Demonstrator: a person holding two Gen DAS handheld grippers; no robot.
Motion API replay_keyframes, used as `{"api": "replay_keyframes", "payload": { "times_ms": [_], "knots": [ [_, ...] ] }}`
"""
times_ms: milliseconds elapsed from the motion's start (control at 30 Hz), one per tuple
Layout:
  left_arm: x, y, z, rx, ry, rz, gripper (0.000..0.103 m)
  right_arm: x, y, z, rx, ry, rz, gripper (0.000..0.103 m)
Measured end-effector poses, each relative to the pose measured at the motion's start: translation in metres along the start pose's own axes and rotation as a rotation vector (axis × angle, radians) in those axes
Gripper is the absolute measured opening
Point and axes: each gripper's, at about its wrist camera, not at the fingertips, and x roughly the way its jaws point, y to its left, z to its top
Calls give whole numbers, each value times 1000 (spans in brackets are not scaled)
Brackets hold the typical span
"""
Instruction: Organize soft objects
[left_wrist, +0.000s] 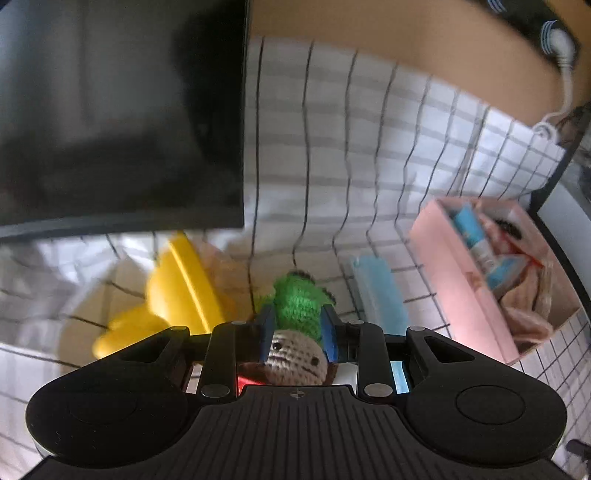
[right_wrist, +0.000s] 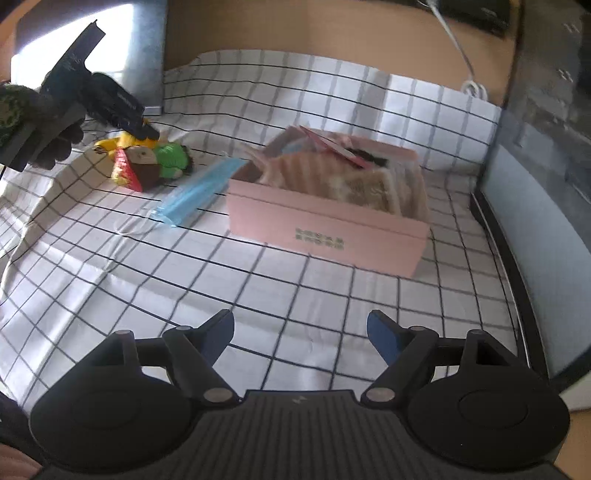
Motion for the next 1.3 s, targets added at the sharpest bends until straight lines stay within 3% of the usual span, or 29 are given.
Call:
{"api": "replay_keyframes", "payload": {
  "times_ms": [133, 333, 500, 667, 767, 867, 967, 1100, 1300],
  "knots": [
    [27, 6, 1, 1, 35, 19, 32, 0, -3, -6, 34, 19, -38, 80],
    [16, 15, -11, -29, 88, -53, 33, 2, -4, -9, 52, 46, -53, 80],
    [-18, 8, -58, -21, 79, -104, 33, 8, 8, 2, 8, 26, -22, 80],
    [-54, 16, -113, -146, 15, -145, 33, 21, 36, 35, -74, -37, 43, 80],
    [-72, 26, -136, -223, -29, -127, 33, 35, 52, 69, -89, -64, 121, 80],
    [-92, 44, -153, -297, -76, -95, 33, 58, 67, 111, -60, -78, 222, 75],
    [-113, 60, -162, -368, -149, -101, 33, 97, 96, 156, -33, -77, 321, 51],
    [-147, 72, -172, -383, -216, -117, 33, 166, 129, 203, 56, -19, 384, 49],
    [-179, 80, -187, -343, -231, -112, 33, 248, 160, 229, 119, 65, 401, 49]
  ]
}}
